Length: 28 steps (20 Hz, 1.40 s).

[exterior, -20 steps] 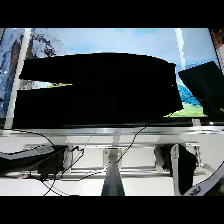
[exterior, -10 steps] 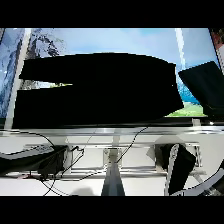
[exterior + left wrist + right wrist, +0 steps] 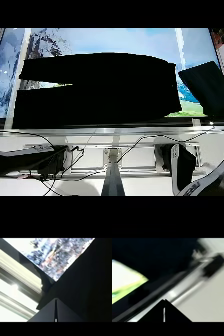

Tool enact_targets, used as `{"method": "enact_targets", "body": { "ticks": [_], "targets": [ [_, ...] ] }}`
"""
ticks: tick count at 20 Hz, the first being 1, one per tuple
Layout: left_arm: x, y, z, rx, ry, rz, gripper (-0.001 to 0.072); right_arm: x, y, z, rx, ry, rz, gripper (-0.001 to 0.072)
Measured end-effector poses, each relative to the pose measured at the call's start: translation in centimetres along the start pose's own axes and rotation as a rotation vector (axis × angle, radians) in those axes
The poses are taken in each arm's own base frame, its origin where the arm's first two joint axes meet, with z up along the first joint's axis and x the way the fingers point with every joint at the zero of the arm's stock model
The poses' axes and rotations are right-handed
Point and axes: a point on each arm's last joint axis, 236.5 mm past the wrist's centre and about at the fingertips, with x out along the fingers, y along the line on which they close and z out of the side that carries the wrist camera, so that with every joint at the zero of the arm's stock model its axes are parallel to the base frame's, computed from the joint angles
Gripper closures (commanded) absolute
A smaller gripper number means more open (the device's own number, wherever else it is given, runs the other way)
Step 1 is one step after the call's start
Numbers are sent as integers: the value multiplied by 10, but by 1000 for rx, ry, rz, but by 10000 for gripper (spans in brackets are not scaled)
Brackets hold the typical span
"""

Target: Fold the clothes and pants, and hang the long-sleeved shirts on hangers.

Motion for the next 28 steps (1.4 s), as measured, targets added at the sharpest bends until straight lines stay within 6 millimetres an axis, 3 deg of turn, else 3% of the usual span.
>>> {"method": "enact_targets", "body": {
  "ticks": [2,5,6,7,8,12,13,14,15,16,18,21,23,28],
  "targets": [
    [3,3,0,-2,1,6,702,22,53,-15,-36,110,236,696],
    [7,6,-2,-6,7,15,702,44,106,-39,26,244,469,692],
    [10,6,-4,-17,10,14,702,51,119,-47,67,276,519,619],
    [13,7,-6,-23,11,18,702,58,128,-53,118,301,546,379],
    [14,7,-8,-32,6,21,702,65,134,-59,179,319,556,265],
    [17,6,-16,-51,-53,37,700,94,138,-80,408,363,504,263],
    [19,6,-20,-57,-58,39,666,100,138,-83,448,364,490,257],
    [22,6,-25,-62,-56,40,498,105,139,-83,498,363,484,257],
    [26,6,-31,-69,-45,37,252,110,141,-82,542,357,488,257],
    [29,6,-36,-74,-33,35,180,114,144,-79,585,351,496,258],
    [33,6,-44,-83,-15,30,180,120,152,-71,645,331,532,273],
    [35,5,-52,-84,7,23,180,126,159,-62,661,295,575,490],
    [35,5,-58,-84,28,21,181,129,159,-58,646,267,583,681],
    [31,24,-81,-100,100,56,181,130,161,-53,621,241,605,692]
  ]
}}
